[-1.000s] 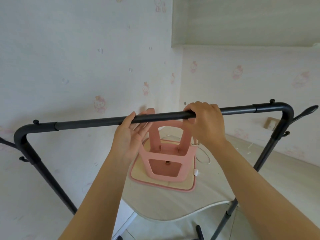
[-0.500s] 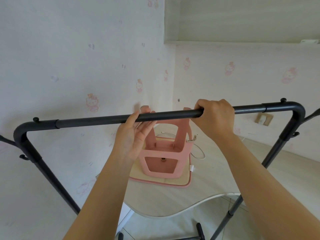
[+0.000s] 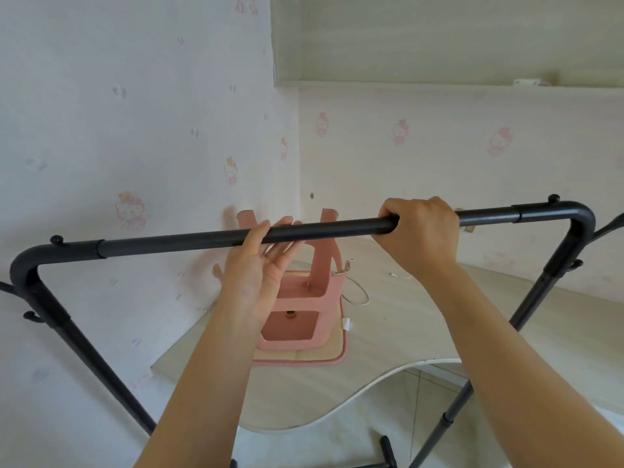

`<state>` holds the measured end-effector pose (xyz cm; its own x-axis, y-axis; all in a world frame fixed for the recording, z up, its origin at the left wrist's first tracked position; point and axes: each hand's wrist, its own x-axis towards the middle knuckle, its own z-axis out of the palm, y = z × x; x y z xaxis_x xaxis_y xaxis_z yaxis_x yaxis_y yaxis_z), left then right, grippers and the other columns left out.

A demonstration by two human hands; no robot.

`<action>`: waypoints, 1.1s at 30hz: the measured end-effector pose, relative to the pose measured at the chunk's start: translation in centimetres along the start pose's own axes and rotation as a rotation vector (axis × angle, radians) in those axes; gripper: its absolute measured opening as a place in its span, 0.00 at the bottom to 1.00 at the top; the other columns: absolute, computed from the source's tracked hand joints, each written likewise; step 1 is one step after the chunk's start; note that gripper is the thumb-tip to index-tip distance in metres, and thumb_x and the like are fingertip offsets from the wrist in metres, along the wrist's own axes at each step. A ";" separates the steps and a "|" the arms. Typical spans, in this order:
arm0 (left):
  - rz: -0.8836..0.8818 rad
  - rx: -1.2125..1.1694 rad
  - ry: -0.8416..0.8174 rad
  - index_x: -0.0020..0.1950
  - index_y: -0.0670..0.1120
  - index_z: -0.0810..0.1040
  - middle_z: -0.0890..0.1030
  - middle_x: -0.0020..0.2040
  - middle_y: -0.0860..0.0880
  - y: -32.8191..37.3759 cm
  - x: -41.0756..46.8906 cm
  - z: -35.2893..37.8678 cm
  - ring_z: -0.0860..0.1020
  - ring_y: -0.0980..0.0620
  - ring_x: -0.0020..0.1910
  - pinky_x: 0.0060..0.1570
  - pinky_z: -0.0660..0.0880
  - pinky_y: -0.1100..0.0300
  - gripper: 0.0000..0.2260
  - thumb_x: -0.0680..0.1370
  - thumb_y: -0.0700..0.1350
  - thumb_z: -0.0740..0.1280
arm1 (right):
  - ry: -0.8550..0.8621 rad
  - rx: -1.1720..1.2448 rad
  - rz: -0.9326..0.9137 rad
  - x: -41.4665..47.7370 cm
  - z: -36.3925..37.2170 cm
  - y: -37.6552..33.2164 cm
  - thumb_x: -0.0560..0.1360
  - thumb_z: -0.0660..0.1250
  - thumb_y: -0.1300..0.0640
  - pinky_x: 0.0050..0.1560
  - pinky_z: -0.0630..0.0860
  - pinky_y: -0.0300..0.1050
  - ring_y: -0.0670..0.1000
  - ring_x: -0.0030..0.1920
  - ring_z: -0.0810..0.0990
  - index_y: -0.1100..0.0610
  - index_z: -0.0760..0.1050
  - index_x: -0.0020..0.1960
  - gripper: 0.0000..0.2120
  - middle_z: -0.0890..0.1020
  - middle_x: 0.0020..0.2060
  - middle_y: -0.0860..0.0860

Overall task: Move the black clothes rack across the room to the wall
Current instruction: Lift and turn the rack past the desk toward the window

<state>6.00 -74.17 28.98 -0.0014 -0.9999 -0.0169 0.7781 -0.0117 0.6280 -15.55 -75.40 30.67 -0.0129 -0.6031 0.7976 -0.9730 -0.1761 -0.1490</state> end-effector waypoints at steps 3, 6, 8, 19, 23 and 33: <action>-0.040 0.015 -0.010 0.52 0.38 0.74 0.84 0.48 0.38 -0.4 -0.1 0.5 0.82 0.41 0.55 0.50 0.81 0.48 0.04 0.79 0.37 0.64 | 0.014 -0.054 0.048 -0.5 -0.8 0.5 0.62 0.73 0.64 0.34 0.59 0.41 0.56 0.21 0.67 0.55 0.75 0.28 0.09 0.71 0.17 0.50; -0.077 0.019 -0.029 0.46 0.40 0.74 0.84 0.47 0.38 -0.9 -0.1 1.1 0.84 0.42 0.53 0.47 0.82 0.49 0.02 0.79 0.37 0.64 | 0.023 -0.090 0.102 -1.1 -1.7 0.9 0.61 0.72 0.65 0.34 0.58 0.41 0.57 0.21 0.68 0.55 0.75 0.28 0.09 0.71 0.17 0.50; -0.111 0.006 -0.043 0.47 0.40 0.73 0.84 0.47 0.38 -1.3 -0.1 1.5 0.84 0.41 0.52 0.46 0.83 0.49 0.02 0.79 0.37 0.64 | 0.028 -0.113 0.124 -1.4 -2.2 1.2 0.61 0.72 0.65 0.34 0.59 0.41 0.57 0.21 0.68 0.55 0.74 0.28 0.09 0.71 0.17 0.50; -0.190 0.020 -0.141 0.43 0.39 0.76 0.83 0.48 0.39 -2.7 -1.2 2.9 0.84 0.44 0.48 0.54 0.80 0.46 0.07 0.80 0.37 0.62 | 0.069 -0.216 0.197 -3.6 -5.0 2.2 0.60 0.70 0.63 0.30 0.64 0.41 0.55 0.24 0.61 0.53 0.69 0.27 0.11 0.67 0.17 0.50; -0.219 0.016 -0.179 0.52 0.39 0.73 0.81 0.57 0.35 -3.4 -2.1 3.2 0.82 0.40 0.57 0.54 0.80 0.47 0.03 0.80 0.37 0.62 | 0.067 -0.259 0.216 -4.5 -6.6 2.3 0.61 0.71 0.64 0.30 0.63 0.40 0.56 0.23 0.61 0.55 0.72 0.27 0.10 0.65 0.19 0.48; -0.245 0.023 -0.242 0.64 0.36 0.71 0.84 0.46 0.40 -5.2 -3.5 3.9 0.84 0.43 0.50 0.47 0.82 0.51 0.14 0.79 0.38 0.63 | 0.054 -0.362 0.291 -6.7 -9.8 3.0 0.63 0.71 0.62 0.33 0.57 0.40 0.60 0.25 0.71 0.56 0.75 0.30 0.06 0.73 0.19 0.52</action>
<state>-0.43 -70.68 28.81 -0.3381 -0.9410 0.0141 0.7216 -0.2496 0.6458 -20.68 -64.27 30.67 -0.2996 -0.5443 0.7835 -0.9449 0.2829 -0.1648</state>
